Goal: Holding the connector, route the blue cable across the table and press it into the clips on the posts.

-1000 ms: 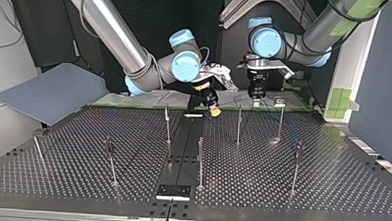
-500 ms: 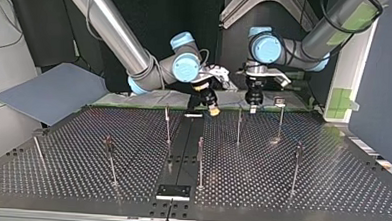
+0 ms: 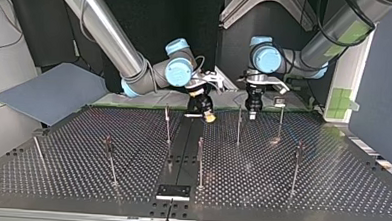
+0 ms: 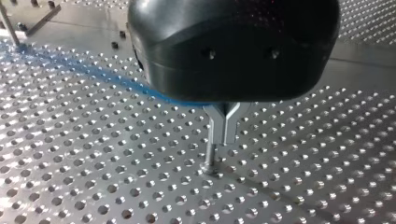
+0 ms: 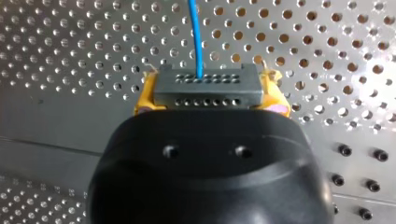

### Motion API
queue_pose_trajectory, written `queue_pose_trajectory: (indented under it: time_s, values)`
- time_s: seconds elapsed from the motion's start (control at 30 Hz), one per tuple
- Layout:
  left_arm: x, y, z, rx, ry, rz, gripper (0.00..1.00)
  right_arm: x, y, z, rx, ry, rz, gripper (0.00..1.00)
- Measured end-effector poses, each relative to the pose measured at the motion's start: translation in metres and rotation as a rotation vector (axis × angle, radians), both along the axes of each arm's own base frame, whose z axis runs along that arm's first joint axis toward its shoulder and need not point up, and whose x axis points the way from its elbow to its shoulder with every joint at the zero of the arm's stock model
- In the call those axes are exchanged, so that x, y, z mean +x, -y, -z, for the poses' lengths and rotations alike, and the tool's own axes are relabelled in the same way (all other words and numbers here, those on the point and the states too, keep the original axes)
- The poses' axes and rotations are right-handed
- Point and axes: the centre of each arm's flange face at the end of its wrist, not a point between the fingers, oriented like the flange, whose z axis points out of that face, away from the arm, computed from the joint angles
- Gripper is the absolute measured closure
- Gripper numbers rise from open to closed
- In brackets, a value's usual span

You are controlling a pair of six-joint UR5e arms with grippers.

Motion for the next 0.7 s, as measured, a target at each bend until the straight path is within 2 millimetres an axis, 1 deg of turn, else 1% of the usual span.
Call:
queue_pose_trajectory:
  time_s: [0.1, 0.43, 0.7]
  values:
    - [0.008, -0.004, -0.003, -0.018, 0.01, -0.004, 1.0, -0.002, 0.004, 0.0, 0.001, 0.004, 0.005, 1.0]
    - [0.021, -0.016, -0.009, -0.042, 0.031, 0.013, 1.0, -0.013, 0.019, 0.002, 0.019, 0.017, 0.026, 1.0]
    - [0.039, -0.023, -0.023, -0.042, 0.067, 0.03, 1.0, -0.021, 0.031, 0.001, 0.018, 0.02, 0.045, 1.0]
